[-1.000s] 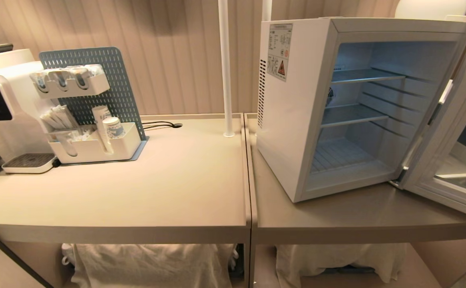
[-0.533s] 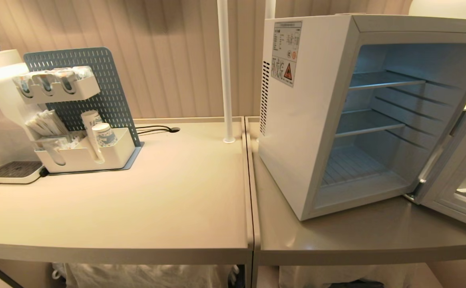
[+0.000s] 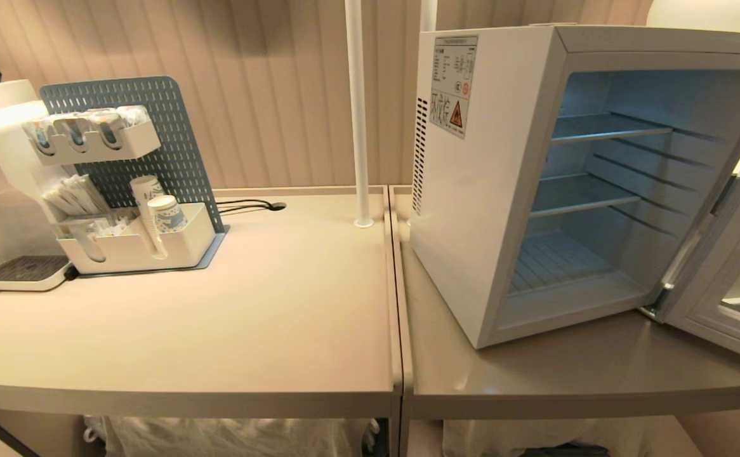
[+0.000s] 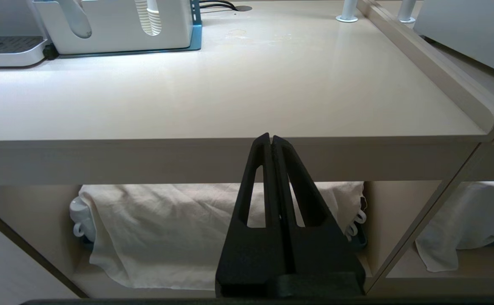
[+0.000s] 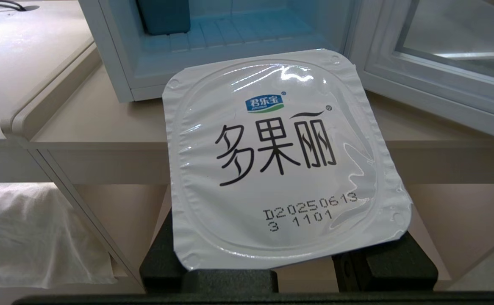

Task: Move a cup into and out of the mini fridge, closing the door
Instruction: Put the yoghurt in the freezer

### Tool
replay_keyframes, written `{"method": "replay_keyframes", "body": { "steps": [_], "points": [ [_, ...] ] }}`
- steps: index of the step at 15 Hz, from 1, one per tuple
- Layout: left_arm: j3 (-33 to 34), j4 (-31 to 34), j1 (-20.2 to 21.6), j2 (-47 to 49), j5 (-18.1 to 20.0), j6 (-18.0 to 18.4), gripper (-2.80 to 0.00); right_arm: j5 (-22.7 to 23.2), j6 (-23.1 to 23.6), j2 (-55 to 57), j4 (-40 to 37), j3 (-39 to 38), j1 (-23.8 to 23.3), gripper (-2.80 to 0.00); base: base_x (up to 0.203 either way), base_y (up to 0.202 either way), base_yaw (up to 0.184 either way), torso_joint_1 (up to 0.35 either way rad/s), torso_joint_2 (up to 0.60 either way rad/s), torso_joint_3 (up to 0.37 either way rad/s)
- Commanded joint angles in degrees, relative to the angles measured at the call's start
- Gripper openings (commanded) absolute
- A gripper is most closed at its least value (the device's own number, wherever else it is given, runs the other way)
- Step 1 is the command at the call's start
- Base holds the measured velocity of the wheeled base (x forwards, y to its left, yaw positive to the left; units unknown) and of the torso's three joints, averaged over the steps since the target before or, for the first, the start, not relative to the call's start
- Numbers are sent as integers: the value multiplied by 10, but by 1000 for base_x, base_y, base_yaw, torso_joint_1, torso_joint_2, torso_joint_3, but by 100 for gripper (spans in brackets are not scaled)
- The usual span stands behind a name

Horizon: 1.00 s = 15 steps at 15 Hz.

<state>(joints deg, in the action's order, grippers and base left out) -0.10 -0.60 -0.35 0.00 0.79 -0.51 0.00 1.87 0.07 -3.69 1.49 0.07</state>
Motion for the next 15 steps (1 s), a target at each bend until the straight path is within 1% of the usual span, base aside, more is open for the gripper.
{"method": "replay_keyframes", "body": {
  "steps": [1,15],
  "points": [
    [0,0,0,1,0,0,-280,0,0,2,-1,0,0,-280,0,0,0,0,0,0],
    [0,0,0,1,0,0,-280,-1,-4,2,-1,0,0,-280,0,0,0,0,0,0]
  ]
}}
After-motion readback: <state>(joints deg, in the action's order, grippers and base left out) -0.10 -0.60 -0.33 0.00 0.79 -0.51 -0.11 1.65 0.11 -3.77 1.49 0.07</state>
